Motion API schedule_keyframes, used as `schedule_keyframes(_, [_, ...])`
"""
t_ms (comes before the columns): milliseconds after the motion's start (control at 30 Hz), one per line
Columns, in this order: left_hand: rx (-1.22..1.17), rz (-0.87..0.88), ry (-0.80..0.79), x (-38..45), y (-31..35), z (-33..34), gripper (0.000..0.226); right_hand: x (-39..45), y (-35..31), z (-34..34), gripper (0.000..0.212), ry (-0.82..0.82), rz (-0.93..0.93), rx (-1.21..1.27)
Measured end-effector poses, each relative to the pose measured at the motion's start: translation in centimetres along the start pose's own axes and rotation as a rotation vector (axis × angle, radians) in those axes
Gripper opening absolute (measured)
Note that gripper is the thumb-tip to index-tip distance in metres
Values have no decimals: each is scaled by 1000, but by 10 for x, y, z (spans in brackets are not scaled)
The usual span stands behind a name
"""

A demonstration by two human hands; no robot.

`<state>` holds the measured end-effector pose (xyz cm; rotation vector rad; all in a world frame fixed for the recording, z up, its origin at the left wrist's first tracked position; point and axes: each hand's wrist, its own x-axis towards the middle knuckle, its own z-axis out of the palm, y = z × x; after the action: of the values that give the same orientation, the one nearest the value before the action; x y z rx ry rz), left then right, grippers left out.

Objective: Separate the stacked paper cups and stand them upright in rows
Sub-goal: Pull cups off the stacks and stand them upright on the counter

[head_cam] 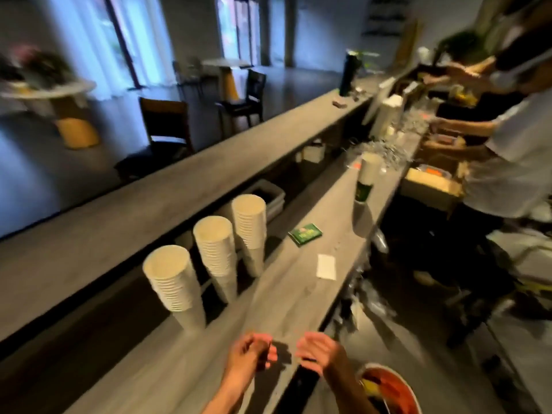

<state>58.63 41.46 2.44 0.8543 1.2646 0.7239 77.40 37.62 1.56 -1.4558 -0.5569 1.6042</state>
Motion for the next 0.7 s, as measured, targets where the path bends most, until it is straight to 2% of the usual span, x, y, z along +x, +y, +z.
schedule_keyframes(33, [-29, -12, 14, -1, -1, -11, 20, 6, 4, 7, 30, 4, 17, -8])
schedule_keyframes(100, [-85, -16, 115, -2, 5, -50, 19, 27, 10, 44, 15, -36, 48, 1])
schedule_keyframes(133, [-101, -21, 174, -1, 7, -68, 17, 37, 13, 63, 16, -24, 51, -38])
schedule_keyframes(233, [-78, -70, 333, -1, 12, -102, 11, 49, 17, 96, 35, 36, 13, -132])
schedule_keyframes(300, [-83, -112, 441, -1, 17, -125, 14, 55, 12, 124, 42, 17, -11, -162])
schedule_keyframes(400, [-34, -130, 537, 9, 29, -149, 43, 74, 1, 152, 56, -54, 36, -206])
schedule_keyframes(533, [65, -4, 556, 27, 45, -166, 81, 103, -13, 179, 102, -167, 40, -345])
schedule_keyframes(633, [163, 114, 543, 39, 60, -166, 100, 114, -27, 199, 100, -208, 39, -408])
schedule_keyframes(700, [251, 192, 547, 49, 68, -163, 113, 123, -34, 207, 112, -255, 11, -494])
